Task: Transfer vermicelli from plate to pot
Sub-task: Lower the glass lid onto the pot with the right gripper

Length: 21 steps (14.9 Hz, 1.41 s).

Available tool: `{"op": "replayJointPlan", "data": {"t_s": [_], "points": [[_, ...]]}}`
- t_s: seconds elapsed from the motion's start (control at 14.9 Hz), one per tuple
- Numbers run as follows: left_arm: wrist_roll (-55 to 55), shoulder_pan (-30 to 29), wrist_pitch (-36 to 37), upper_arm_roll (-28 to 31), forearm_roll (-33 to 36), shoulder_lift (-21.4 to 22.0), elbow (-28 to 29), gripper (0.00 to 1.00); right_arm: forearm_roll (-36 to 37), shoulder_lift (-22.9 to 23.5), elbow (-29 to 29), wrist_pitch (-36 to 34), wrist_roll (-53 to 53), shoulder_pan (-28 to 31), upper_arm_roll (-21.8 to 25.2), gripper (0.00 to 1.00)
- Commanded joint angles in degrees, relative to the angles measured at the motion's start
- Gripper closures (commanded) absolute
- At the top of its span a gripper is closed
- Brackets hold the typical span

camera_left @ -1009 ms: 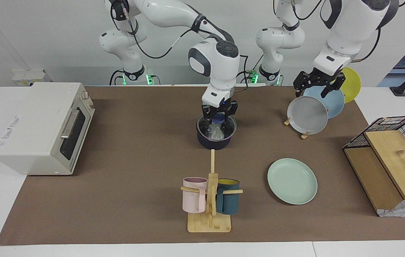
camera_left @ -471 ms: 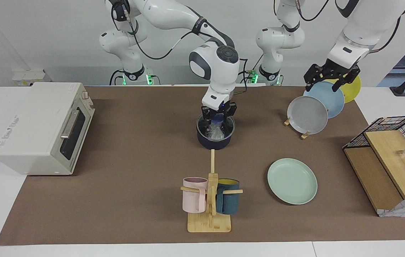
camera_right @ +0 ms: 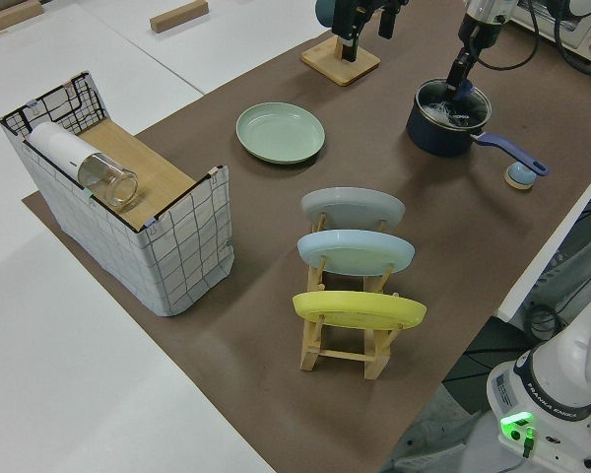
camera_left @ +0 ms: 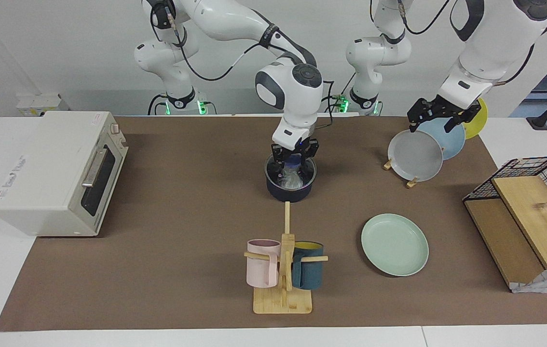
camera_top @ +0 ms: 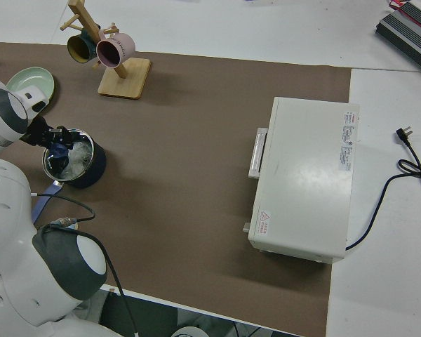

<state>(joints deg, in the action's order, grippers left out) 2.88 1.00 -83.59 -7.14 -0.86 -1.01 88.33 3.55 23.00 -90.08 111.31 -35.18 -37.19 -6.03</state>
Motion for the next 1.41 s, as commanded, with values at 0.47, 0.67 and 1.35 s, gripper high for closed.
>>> {"op": "replayJointPlan", "data": {"t_s": [0.47, 0.67, 1.35], "points": [[1.34, 1.11, 0.10, 0.19, 0.86, 2.33, 2.28, 0.00, -0.65, -0.59, -1.06, 0.40, -1.04, 0.18, -0.30, 1.00], [1.34, 1.20, -0.25, 0.37, 0.77, 2.51, 2.55, 0.00, -0.65, -0.59, -1.42, 1.19, -1.12, 0.18, -0.30, 0.66], [1.78, 1.11, -0.78, 0.46, 0.77, 2.77, 2.46, 0.00, 0.23, -5.59, -0.54, -2.93, 0.80, 6.50, 0.14, 0.00]]}}
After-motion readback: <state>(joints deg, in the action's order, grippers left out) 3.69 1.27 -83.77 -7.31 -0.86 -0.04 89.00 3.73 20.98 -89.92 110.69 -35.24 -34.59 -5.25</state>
